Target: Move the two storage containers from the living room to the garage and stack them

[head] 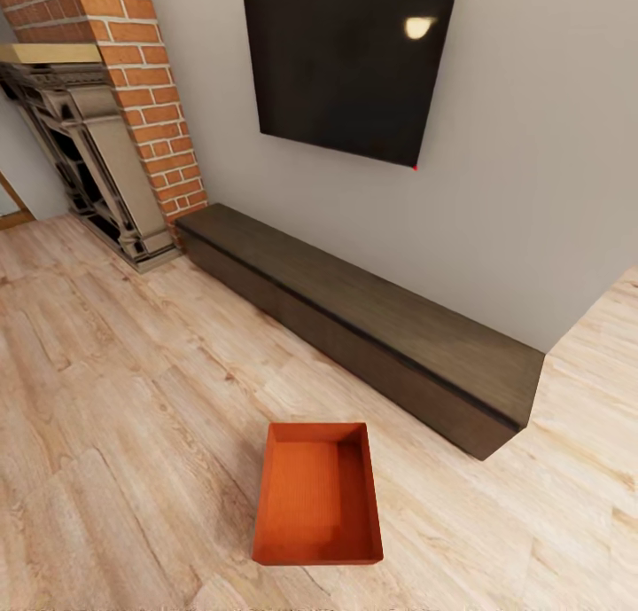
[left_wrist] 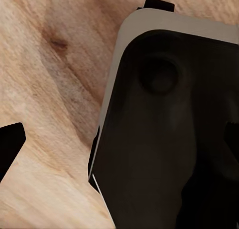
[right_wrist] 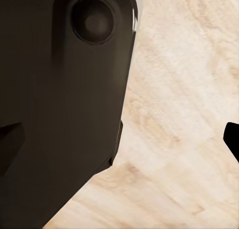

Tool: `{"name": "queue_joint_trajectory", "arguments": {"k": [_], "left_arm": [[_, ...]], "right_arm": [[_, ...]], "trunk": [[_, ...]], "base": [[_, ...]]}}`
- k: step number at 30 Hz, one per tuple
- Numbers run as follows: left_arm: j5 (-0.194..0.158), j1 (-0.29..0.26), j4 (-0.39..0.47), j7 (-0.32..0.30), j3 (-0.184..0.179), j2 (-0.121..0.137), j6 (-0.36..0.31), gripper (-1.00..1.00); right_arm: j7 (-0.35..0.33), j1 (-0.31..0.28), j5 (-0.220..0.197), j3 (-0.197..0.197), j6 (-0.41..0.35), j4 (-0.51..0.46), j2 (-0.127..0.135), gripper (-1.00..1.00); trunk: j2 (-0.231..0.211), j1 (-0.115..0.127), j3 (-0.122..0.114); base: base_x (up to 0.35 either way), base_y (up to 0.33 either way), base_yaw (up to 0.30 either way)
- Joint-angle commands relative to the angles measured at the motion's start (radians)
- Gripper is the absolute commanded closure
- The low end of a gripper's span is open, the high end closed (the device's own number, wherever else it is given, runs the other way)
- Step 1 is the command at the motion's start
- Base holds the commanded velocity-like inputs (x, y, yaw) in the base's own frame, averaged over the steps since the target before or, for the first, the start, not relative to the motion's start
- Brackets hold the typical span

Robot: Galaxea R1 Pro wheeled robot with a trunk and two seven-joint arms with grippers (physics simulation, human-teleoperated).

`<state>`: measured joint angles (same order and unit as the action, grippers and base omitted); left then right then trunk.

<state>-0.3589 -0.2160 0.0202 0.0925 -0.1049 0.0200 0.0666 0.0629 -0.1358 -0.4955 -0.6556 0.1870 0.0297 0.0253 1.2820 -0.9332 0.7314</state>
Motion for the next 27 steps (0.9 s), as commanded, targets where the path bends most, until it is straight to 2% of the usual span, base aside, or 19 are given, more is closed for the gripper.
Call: {"name": "queue_joint_trajectory", "arguments": {"k": [1, 18, 25, 27], "left_arm": [[-0.008, 0.000, 0.000, 0.003, -0.009, 0.000, 0.002, -1.00], [-0.013, 0.000, 0.000, 0.001, -0.004, -0.005, 0.002, -1.00], [-0.031, 0.000, -0.013, 0.006, -0.003, 0.001, -0.004, -1.00], [-0.048, 0.000, -0.014, 0.005, -0.002, 0.002, -0.003, -1.00]], "right_arm": [[0.000, -0.001, -0.008, -0.009, 0.005, 0.003, -0.001, -1.00], [0.001, -0.001, -0.009, -0.007, 0.010, 0.002, -0.001, -1.00], [0.001, -0.001, -0.011, -0.007, 0.016, 0.002, -0.002, -1.00], [-0.002, -0.001, -0.011, -0.007, 0.017, 0.003, -0.002, -1.00]], "trunk": [[0.000, 0.000, 0.002], [0.000, 0.000, 0.030], [0.000, 0.000, 0.039], [0.000, 0.000, 0.040]], "base": [[0.000, 0.000, 0.000], [0.000, 0.000, 0.000], [0.000, 0.000, 0.000], [0.000, 0.000, 0.000]]}}
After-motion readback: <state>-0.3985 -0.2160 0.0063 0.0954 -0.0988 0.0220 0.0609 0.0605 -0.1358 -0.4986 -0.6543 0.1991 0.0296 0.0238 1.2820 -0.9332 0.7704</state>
